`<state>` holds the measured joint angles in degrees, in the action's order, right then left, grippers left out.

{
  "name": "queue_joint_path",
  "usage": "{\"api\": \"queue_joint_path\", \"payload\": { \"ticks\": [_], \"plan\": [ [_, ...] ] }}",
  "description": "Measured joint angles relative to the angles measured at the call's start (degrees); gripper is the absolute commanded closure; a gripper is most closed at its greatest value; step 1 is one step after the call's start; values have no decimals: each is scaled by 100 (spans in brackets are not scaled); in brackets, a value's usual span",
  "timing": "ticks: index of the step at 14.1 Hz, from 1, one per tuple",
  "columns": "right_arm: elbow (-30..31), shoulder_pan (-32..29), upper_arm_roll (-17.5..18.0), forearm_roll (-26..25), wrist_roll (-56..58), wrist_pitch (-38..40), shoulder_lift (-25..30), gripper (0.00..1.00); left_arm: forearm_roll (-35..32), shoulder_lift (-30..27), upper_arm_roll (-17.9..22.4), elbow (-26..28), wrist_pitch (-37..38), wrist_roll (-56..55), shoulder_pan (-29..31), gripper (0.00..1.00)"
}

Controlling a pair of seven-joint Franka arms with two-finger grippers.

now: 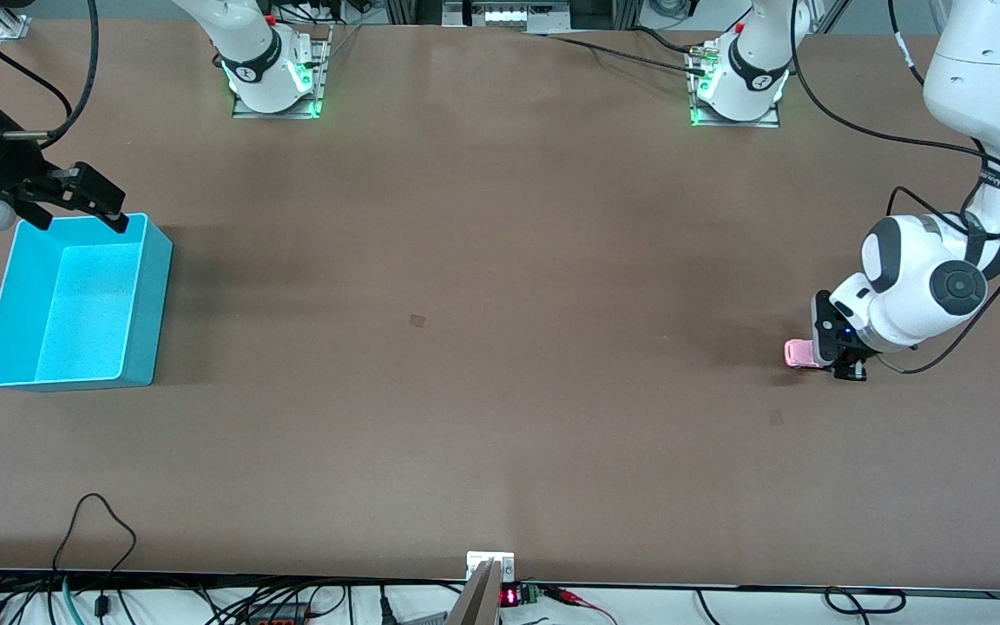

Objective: Wind and store pink jeep toy
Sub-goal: 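Close the left gripper on the pink jeep, pressing it onto the table, then drag the pink jeep backward along the table with the left gripper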

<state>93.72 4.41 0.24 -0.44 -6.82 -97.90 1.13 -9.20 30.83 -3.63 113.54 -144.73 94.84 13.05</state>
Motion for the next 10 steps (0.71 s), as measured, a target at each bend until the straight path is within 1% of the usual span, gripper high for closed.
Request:
{"api": "queue_joint_path", "payload": {
  "ticks": [4, 10],
  "plan": [
    [0, 0, 0, 0, 0, 1, 0, 0, 0, 80, 15, -123, 2, 344, 554, 90],
    [0, 1, 0, 0, 0, 2, 0, 0, 0, 450, 0, -712, 2, 1591, 1509, 90]
  ]
}}
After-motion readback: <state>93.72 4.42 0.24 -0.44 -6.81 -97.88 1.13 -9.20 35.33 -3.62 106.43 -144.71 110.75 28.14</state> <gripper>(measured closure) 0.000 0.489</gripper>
